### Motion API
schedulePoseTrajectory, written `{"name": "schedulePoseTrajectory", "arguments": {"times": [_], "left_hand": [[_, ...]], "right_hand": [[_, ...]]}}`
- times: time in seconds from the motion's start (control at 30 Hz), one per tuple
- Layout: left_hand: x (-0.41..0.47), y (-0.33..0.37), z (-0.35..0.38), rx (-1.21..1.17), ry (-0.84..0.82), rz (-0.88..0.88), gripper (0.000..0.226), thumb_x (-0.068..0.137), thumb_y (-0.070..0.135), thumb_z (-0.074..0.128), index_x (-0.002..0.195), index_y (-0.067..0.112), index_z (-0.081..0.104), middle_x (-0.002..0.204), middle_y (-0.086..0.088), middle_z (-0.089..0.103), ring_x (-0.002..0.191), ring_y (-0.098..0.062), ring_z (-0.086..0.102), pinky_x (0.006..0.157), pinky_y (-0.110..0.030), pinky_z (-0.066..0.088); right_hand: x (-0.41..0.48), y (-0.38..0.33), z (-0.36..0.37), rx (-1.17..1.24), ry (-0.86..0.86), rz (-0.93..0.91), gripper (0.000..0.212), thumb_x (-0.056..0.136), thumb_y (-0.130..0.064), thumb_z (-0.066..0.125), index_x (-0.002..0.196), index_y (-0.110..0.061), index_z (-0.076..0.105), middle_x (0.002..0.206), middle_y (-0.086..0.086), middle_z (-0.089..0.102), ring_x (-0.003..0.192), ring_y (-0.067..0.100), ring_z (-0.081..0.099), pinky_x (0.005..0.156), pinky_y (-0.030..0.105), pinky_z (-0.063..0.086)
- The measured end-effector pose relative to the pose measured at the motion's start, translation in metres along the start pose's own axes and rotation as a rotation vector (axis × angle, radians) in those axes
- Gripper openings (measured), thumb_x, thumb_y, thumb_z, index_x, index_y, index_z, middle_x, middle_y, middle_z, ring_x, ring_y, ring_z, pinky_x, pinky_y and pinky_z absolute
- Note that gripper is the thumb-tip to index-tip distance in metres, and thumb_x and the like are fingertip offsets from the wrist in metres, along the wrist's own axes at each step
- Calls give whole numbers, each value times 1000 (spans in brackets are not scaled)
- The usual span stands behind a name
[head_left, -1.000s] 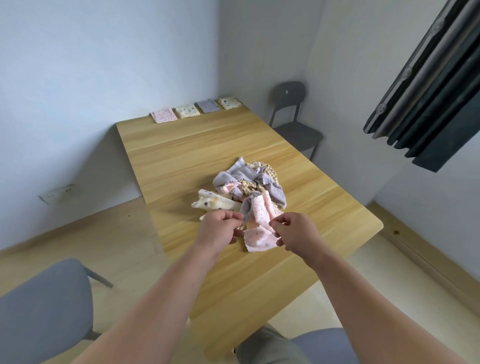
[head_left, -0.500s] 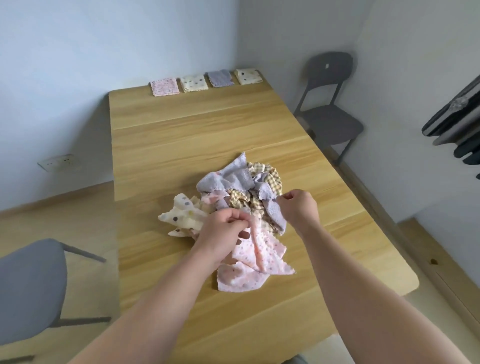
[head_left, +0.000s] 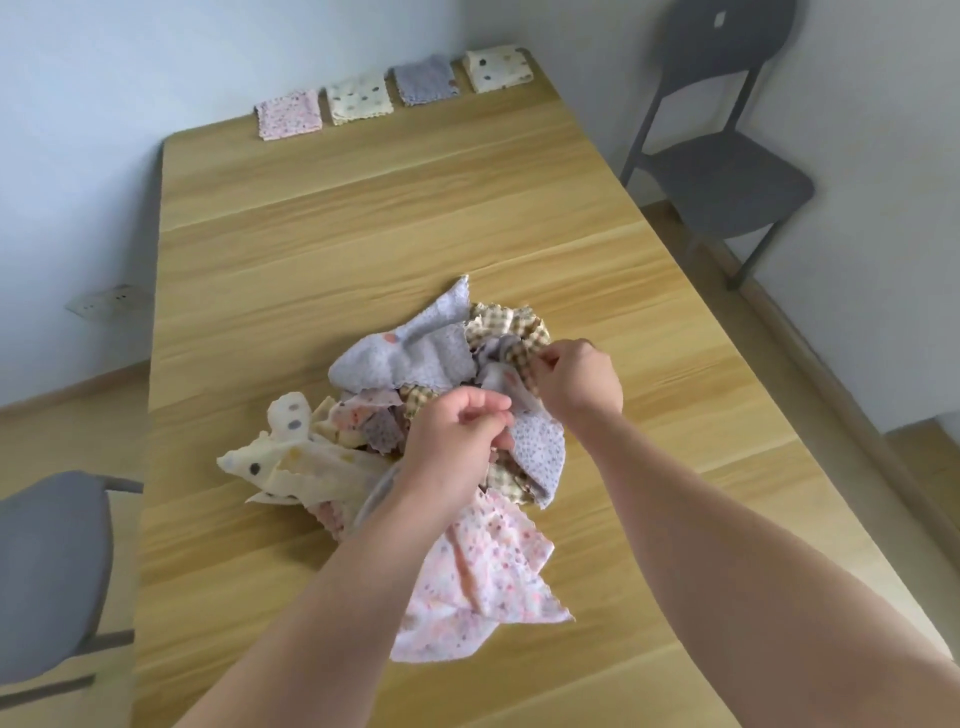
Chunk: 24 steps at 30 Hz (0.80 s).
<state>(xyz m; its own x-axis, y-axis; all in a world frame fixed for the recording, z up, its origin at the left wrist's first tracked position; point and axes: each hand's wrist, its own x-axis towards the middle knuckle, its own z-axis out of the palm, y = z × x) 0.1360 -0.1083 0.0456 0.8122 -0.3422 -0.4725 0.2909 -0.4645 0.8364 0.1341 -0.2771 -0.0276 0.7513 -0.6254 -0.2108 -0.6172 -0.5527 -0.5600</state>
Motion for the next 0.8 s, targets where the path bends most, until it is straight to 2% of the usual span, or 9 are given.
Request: {"name": "schedulePoseTrajectory", "arguments": {"times": [0.13,0.23,0.3,0.4,0.47,0.57,0.63,0.7,0.8], "left_hand": [[-4,-3,0,-24,73,80,15,95,6,65,93,19,72,90,2,77,76,-13,75,77,-34,62],[-9,-4,6,-4,73,139,15,94,8,64,92,21,72,86,1,76,78,-14,75,81,-42,62],[-7,-15,13,50,78,215,17,94,10,61,92,24,70,80,4,75,80,-15,75,82,-45,62],[-3,-32,21,80,134,320,20,93,8,58,91,25,68,78,5,74,80,-13,74,84,-44,61],[-12,-45,27,87,196,393,21,92,8,57,91,26,68,74,6,73,80,-12,73,86,-43,60],[-49,-73,34,41,263,487,19,91,12,58,92,29,69,74,10,72,81,-12,73,85,-43,60],[-79,-86,38,12,294,499,18,93,13,59,93,29,69,82,9,72,78,-10,74,82,-44,61],[-101,-100,39,23,305,467,19,93,11,60,94,28,69,87,8,71,76,-9,74,80,-44,62],[-121,-103,39,91,311,463,21,93,10,57,94,28,68,83,7,72,78,-11,73,80,-44,62]], "right_hand": [[0,-1,-21,-12,159,-141,28,102,-29,49,109,-11,69,115,10,60,88,27,61,67,34,53],[-1,-4,-20,-178,29,-121,40,97,-47,56,117,-14,68,126,11,58,106,31,61,82,42,58],[-5,-1,-5,-272,-19,-116,33,95,-39,58,112,-13,68,123,10,61,108,32,60,87,45,58],[-5,6,9,-247,105,-145,20,88,-13,50,94,-13,69,98,8,68,93,31,65,77,42,61],[-4,14,14,-246,164,-182,22,92,-18,49,99,-12,68,104,7,66,100,31,62,81,42,59],[-16,23,25,-301,113,-195,25,94,-27,53,107,-8,62,113,10,63,108,33,58,83,39,55],[-27,35,26,-285,117,-194,14,90,-12,52,98,-9,63,99,10,66,95,32,62,78,38,56],[-44,45,19,-230,185,-179,16,88,-5,50,89,-10,65,84,8,65,80,31,64,72,38,59],[-66,47,-9,-91,260,-196,17,92,-13,55,81,-11,68,77,9,65,70,29,63,61,34,56]]}}
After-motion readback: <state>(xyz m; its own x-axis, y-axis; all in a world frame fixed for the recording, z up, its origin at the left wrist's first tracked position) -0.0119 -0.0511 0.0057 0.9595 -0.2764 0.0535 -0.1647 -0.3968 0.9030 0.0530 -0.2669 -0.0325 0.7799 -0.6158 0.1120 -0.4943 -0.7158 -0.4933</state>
